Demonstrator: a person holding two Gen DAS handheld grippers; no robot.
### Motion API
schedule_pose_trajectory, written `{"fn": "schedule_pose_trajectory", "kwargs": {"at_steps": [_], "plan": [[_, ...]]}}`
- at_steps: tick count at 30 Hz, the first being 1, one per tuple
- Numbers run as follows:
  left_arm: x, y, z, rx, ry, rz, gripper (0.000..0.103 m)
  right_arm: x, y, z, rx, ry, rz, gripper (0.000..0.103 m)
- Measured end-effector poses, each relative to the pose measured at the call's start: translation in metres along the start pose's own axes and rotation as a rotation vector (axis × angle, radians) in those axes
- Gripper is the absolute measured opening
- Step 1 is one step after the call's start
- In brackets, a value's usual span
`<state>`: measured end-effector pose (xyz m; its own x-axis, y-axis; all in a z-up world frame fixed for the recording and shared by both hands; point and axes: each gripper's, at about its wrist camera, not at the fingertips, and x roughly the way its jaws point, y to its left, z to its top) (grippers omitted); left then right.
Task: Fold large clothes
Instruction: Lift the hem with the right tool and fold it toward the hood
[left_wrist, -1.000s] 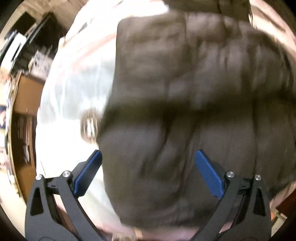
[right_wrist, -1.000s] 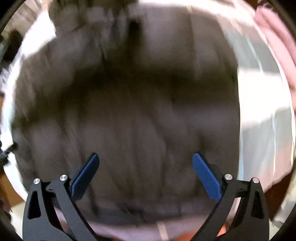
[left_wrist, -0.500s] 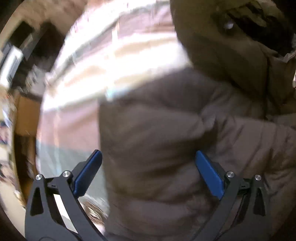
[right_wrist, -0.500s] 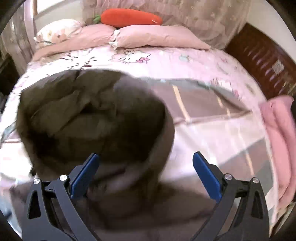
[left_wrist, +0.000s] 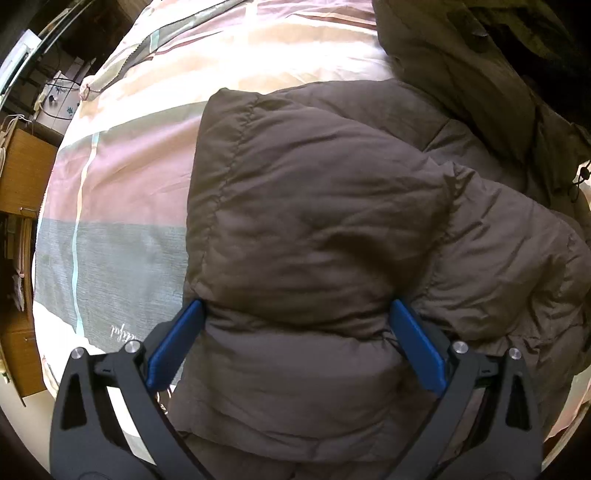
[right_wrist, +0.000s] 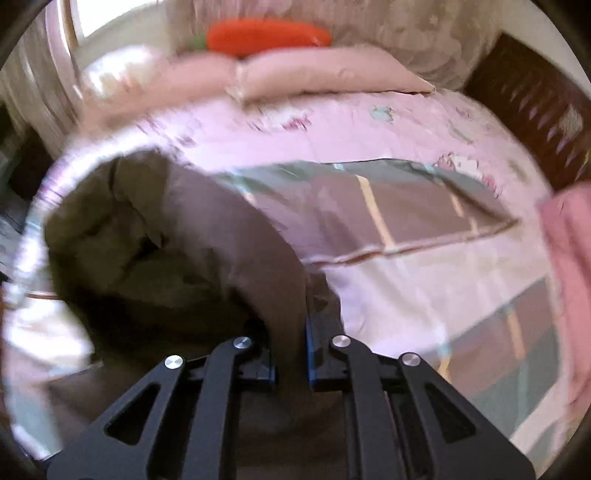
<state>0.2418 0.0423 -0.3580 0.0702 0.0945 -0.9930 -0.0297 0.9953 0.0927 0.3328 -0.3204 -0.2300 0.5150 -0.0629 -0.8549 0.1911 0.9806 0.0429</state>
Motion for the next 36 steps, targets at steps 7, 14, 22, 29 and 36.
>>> {"fn": "schedule_pose_trajectory", "kwargs": {"at_steps": [7, 14, 22, 29, 36], "plan": [[0.003, 0.019, -0.019, -0.036, 0.019, -0.023, 0.101, -0.082, -0.096, -0.121, 0.197, 0.090, 0.105, 0.053], [-0.007, 0.036, -0.041, -0.158, 0.050, -0.125, 0.101, -0.102, -0.096, -0.227, 0.196, 0.278, 0.156, 0.084], [-0.033, -0.006, -0.029, -0.120, 0.022, -0.191, 0.101, -0.053, -0.031, -0.203, 0.614, 0.276, 0.590, 0.085], [-0.055, -0.046, -0.038, -0.013, -0.011, -0.091, 0.101, 0.005, 0.049, -0.182, 0.666, 0.240, 0.504, 0.021], [-0.094, -0.034, -0.060, -0.097, -0.139, -0.011, 0.101, -0.065, 0.045, -0.223, 0.682, 0.098, 0.567, 0.014]]}}
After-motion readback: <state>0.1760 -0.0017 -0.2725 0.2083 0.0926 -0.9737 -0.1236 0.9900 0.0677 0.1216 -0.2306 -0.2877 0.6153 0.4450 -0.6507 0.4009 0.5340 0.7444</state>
